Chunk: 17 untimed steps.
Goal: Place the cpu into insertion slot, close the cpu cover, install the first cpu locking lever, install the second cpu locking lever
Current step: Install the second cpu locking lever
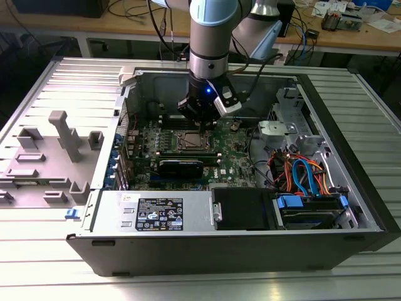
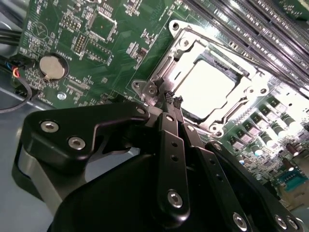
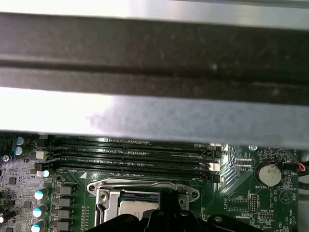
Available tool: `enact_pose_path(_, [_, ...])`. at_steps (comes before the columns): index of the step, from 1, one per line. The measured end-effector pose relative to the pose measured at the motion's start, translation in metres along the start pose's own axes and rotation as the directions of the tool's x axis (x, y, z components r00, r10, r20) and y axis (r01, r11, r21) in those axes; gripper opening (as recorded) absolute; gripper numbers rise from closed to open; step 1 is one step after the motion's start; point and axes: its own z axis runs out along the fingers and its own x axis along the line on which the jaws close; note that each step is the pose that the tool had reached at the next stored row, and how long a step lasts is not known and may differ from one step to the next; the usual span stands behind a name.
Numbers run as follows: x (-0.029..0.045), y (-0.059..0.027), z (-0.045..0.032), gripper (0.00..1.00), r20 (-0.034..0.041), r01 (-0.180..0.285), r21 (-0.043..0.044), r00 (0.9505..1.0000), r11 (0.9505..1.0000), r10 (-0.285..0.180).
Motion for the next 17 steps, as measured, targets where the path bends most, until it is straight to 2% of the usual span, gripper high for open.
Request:
enact_pose_path(7, [0.0000,-0.0017,-0.0009,0.11,0.0001,-0.007,0.0007,1.0000,1.0000,0.007])
enact_pose_path(12, [-0.0001,-0.0017,-0.0087,0.11,0.0001,-0.007,0.0011,1.0000,1.0000,0.007])
enact_pose_path(17, [0.0001,-0.0066,-0.0091,0.11,-0.0001,-0.007,0.0010,1.0000,1.0000,0.007])
